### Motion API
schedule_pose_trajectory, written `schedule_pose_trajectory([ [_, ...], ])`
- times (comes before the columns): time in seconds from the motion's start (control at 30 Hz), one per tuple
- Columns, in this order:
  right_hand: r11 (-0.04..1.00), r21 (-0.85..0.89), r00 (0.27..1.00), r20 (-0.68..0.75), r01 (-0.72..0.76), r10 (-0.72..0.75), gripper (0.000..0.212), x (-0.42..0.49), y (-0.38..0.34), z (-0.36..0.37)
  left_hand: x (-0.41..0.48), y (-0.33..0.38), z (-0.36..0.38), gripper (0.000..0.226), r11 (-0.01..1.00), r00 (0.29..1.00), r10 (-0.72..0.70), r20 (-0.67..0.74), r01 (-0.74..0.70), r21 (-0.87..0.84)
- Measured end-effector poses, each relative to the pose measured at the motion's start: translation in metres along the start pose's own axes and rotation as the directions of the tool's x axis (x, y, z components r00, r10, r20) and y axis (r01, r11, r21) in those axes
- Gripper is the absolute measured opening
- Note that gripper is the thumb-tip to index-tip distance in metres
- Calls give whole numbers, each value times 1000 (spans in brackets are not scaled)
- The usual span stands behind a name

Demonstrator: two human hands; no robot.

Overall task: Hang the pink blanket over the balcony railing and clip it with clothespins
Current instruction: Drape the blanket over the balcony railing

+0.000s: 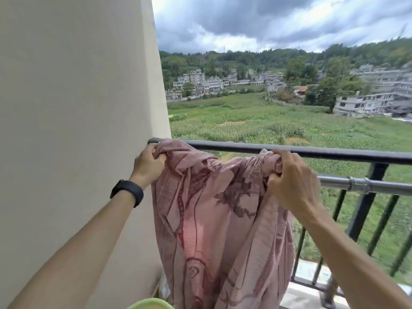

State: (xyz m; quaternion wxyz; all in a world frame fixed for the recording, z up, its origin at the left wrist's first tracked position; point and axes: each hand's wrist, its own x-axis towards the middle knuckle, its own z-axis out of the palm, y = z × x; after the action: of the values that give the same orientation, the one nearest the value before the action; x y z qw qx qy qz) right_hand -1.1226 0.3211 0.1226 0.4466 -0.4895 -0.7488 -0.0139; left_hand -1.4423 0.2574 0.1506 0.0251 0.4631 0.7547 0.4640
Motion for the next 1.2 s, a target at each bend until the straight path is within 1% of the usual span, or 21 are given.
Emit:
schedule_pose_trajectory([
  [0.1, 993, -98, 995, -69, -72, 65, 51, 16, 9, -26, 28, -7, -9, 21, 1000, 1000, -14, -15, 14, -3],
  [0.17, 958, -234, 985, -68, -168, 156, 41, 17, 19, -46, 32, -17, -3, 20, 998, 997, -60, 48, 60, -14],
  [0.23, 895, -345, 959, -65, -282, 277, 32, 13, 28, -60, 26, -25, 8, 21, 993, 989, -74, 124, 84, -78],
  [0.27, 878, -345, 943, -117, -332, 310, 33, 10, 32, -63, 20, -25, 11, 25, 987, 987, -74, 143, 93, -131],
  [0.33, 875, -278, 901, -301, -396, 312, 38, 3, 34, -56, 15, -27, 15, 35, 968, 984, -78, 163, 113, -223],
  [0.37, 876, -284, 890, -359, -391, 281, 36, -4, 33, -46, 14, -29, 15, 37, 965, 980, -76, 181, 118, -233],
  [0.4, 873, -320, 894, -380, -369, 238, 33, -13, 30, -33, 14, -34, 15, 39, 966, 978, -76, 195, 121, -231],
  [0.5, 874, -395, 933, -326, -282, 154, 36, -42, 20, -1, 10, -46, 11, 44, 956, 972, -80, 220, 137, -260],
  [0.57, 890, -395, 953, -279, -229, 122, 44, -54, 9, 12, 5, -50, 9, 34, 948, 950, -52, 306, 143, -283],
  [0.6, 901, -398, 966, -245, -173, 77, 49, -58, 2, 17, 3, -54, 8, 30, 935, 932, -49, 359, 169, -311],
  [0.63, 910, -402, 979, -204, -102, 20, 49, -58, -5, 22, 5, -53, 8, 32, 923, 916, -60, 396, 202, -327],
  [0.67, 914, -403, 989, -147, -36, -26, 49, -51, -12, 25, 9, -49, 9, 33, 914, 911, -87, 403, 234, -332],
  [0.7, 915, -403, 996, -78, 18, -53, 51, -46, -20, 29, 12, -47, 11, 31, 907, 916, -108, 387, 250, -338],
  [0.77, 913, -395, 994, 79, 105, -80, 59, -39, -34, 40, 14, -51, 15, 19, 921, 934, -127, 335, 236, -311],
  [0.87, 914, -367, 962, 261, 174, -78, 65, -25, -52, 60, 15, -53, 16, 13, 928, 943, -126, 307, 222, -301],
  [0.93, 900, -384, 946, 313, 208, -85, 58, -13, -60, 70, 19, -48, 10, 17, 921, 934, -128, 333, 236, -310],
  [1.0, 872, -428, 953, 273, 239, -127, 51, -2, -57, 70, 27, -46, 2, 18, 898, 920, -145, 364, 277, -342],
  [1.03, 850, -461, 958, 237, 256, -160, 51, 1, -50, 65, 30, -47, -1, 17, 871, 915, -164, 370, 310, -381],
  [1.1, 808, -531, 966, 176, 257, -192, 55, 5, -28, 48, 36, -53, -6, 13, 786, 912, -212, 352, 373, -493],
  [1.17, 796, -575, 982, 113, 188, -150, 59, 6, -6, 28, 45, -62, -13, 11, 712, 912, -273, 305, 405, -574],
  [1.2, 803, -582, 991, 74, 131, -109, 60, 8, 2, 20, 49, -68, -15, 12, 694, 911, -299, 284, 412, -590],
])
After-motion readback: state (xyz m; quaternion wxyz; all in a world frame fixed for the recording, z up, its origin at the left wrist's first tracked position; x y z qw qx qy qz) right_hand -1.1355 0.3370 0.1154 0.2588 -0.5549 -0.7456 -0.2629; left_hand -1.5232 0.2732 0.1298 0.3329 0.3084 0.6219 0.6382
